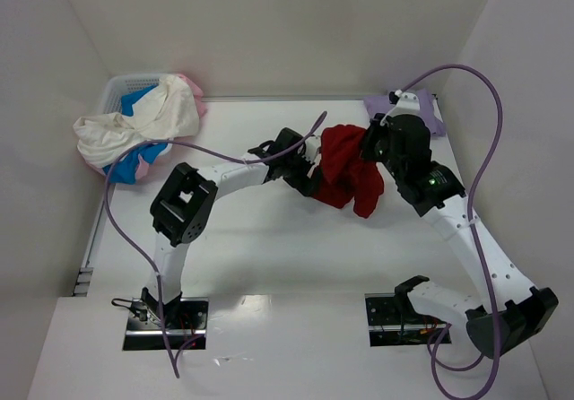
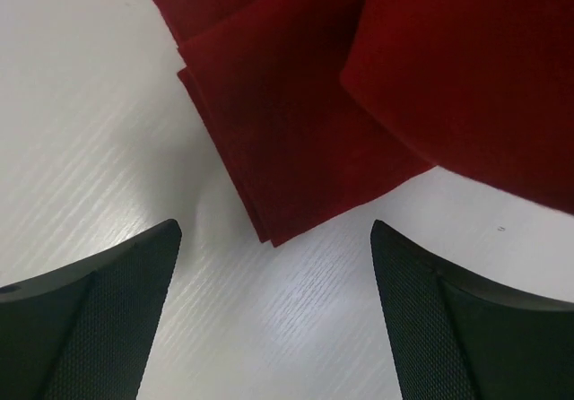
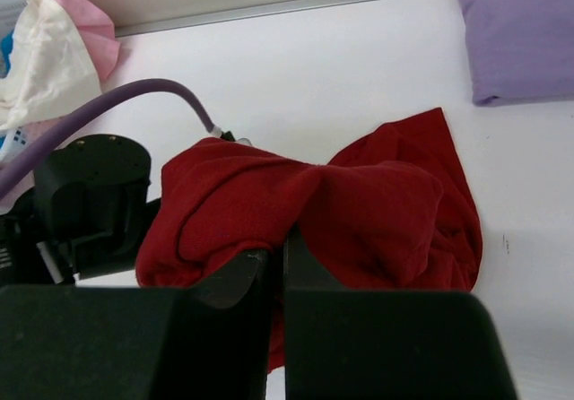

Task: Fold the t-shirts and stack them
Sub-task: Flatten out the tshirt

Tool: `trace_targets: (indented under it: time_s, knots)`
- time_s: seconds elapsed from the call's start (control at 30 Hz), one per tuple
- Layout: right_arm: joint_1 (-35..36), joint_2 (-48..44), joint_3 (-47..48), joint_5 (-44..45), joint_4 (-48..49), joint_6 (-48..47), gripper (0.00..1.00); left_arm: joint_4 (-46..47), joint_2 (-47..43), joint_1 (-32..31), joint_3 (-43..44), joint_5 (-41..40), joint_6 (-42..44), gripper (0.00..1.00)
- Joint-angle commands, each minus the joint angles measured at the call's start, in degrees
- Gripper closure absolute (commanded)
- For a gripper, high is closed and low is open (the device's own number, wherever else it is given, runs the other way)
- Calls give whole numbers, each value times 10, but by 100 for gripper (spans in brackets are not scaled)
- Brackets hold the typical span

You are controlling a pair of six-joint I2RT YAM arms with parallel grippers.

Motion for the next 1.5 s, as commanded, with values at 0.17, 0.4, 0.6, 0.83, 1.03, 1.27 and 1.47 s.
trace_targets:
  time_s: [0.17, 0.4, 0.6, 0.83, 1.03, 1.27, 1.47]
  knots:
    - [-3, -39, -19, -14, 13, 33, 95, 52, 37, 0, 42, 58, -15, 14]
    - [-3, -62, -32, -8, 3, 38, 95, 57, 64, 0, 59, 86, -21, 40]
    - [-3, -62, -32, -8, 3, 43, 94, 37, 69, 0, 65, 55, -21, 40]
    - [-3, -62, -32, -8, 3, 43, 91, 38, 64, 0, 59, 33, -15, 18]
    - [-3, -62, -32, -9, 3, 43, 91, 26, 92, 0, 73, 62, -21, 30]
    - [-3, -68, -32, -8, -3, 43, 91, 26, 97, 0, 73, 67, -26, 52]
    - [-3, -73, -32, 24, -3, 43, 91, 26, 57, 7, 67, 49, -50, 90]
